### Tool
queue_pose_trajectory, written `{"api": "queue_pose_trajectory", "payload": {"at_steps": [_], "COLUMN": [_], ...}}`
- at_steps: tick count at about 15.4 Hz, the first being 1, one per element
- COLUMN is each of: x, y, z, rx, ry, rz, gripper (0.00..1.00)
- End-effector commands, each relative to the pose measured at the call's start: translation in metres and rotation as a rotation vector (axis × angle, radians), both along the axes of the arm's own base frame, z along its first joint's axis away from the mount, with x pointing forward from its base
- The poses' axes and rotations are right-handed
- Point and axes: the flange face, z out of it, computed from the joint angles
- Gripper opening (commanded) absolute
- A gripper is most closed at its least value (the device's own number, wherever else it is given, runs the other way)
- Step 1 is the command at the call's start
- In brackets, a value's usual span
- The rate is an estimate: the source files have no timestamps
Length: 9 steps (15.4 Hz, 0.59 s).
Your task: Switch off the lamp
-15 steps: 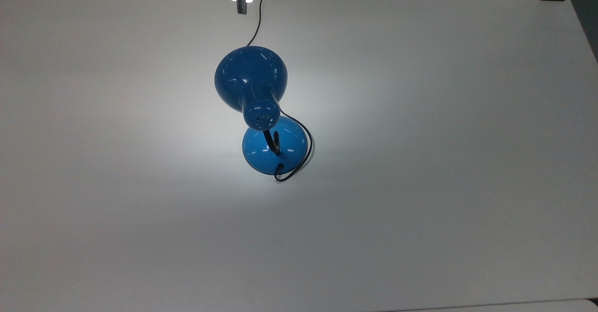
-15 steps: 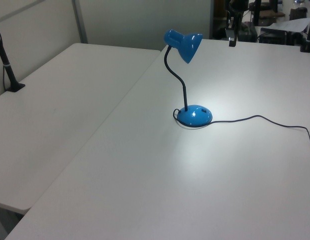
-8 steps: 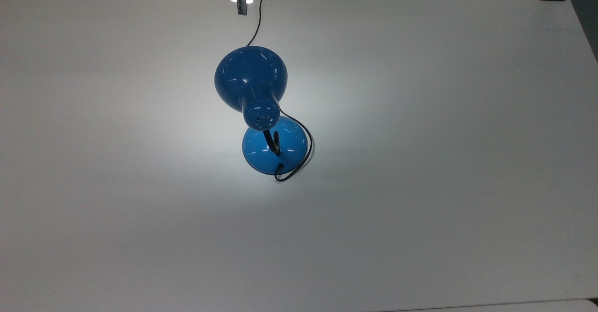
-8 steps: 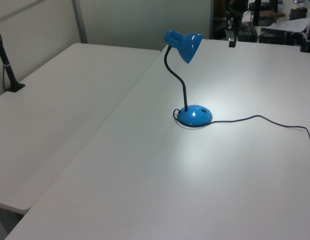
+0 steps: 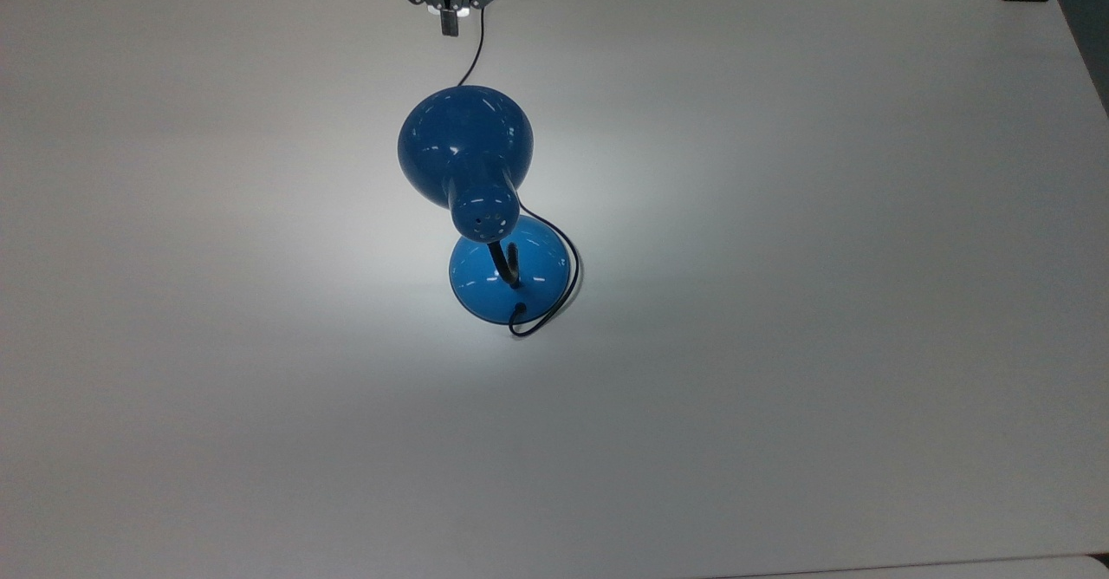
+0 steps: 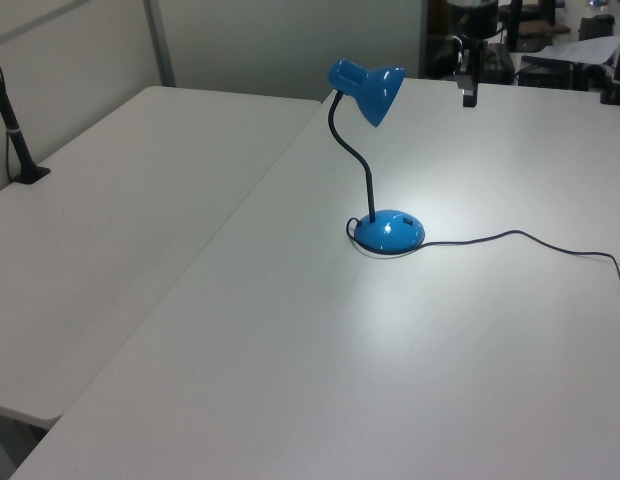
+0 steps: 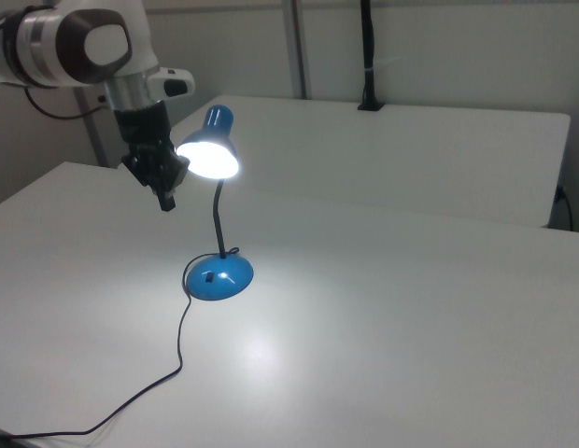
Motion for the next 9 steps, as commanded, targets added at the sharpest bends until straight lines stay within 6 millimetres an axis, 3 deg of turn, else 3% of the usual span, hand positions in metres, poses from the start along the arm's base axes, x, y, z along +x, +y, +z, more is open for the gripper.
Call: {"api": "queue_pose_trajectory", "payload": {"at_steps": [1,9], "x": [-0.006,-0.005], "y": [-0.005,0.002], "z": [-0.040,-0.139], "rx": [-0.016,-0.020], "ry": [0.038,-0.001], "rz": [0.029,0.072], "gripper": [0.00,0.00]}}
